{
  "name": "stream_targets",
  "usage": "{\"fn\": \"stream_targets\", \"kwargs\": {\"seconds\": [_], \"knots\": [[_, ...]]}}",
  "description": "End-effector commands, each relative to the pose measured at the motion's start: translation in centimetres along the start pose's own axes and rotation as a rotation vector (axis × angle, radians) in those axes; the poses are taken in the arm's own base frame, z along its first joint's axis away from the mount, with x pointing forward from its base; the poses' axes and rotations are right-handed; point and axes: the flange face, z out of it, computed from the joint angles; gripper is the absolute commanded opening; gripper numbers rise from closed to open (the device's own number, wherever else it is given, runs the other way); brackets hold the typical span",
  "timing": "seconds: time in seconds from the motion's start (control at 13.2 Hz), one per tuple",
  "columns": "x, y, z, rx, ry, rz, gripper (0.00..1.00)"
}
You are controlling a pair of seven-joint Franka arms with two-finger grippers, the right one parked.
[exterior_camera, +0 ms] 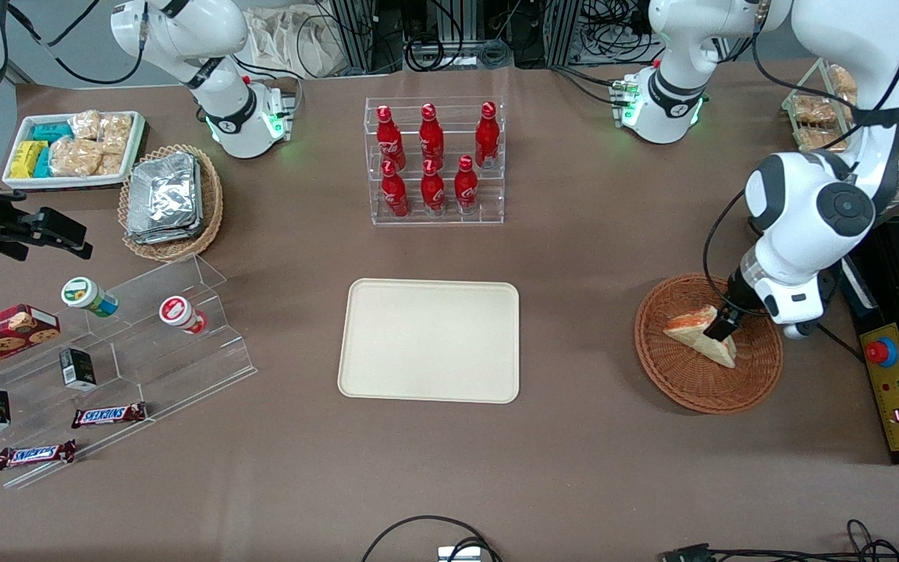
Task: Place sandwich from basket to tray
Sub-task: 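Move the left gripper down over the wrapped sandwich in the wicker basket, then close the left gripper on the sandwich's wrapped edge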
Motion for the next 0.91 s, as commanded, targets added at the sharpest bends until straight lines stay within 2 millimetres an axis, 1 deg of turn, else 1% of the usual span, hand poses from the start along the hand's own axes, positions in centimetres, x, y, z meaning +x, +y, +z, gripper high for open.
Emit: {"fn": "stream_targets", "kwargs": {"seconds": [0.0,0.38,0.45,0.53,0.61,0.68,0.76,0.83], "knots": [[0.0,0.4,1.4,-0.012,0.006,-0.017,1.00],[-0.1,0.4,4.6,-0.006,0.002,-0.022,1.00],[0.0,0.4,4.8,-0.010,0.004,-0.024,0.93],[0.0,0.5,4.8,-0.010,0.006,-0.023,0.75],[-0.1,0.5,4.8,-0.010,0.007,-0.017,0.48],[-0.2,0.6,4.7,-0.009,0.008,-0.012,0.25],[-0.3,0.6,4.7,-0.009,0.008,-0.007,0.08],[-0.3,0.7,4.6,-0.012,0.009,-0.004,0.00]]}}
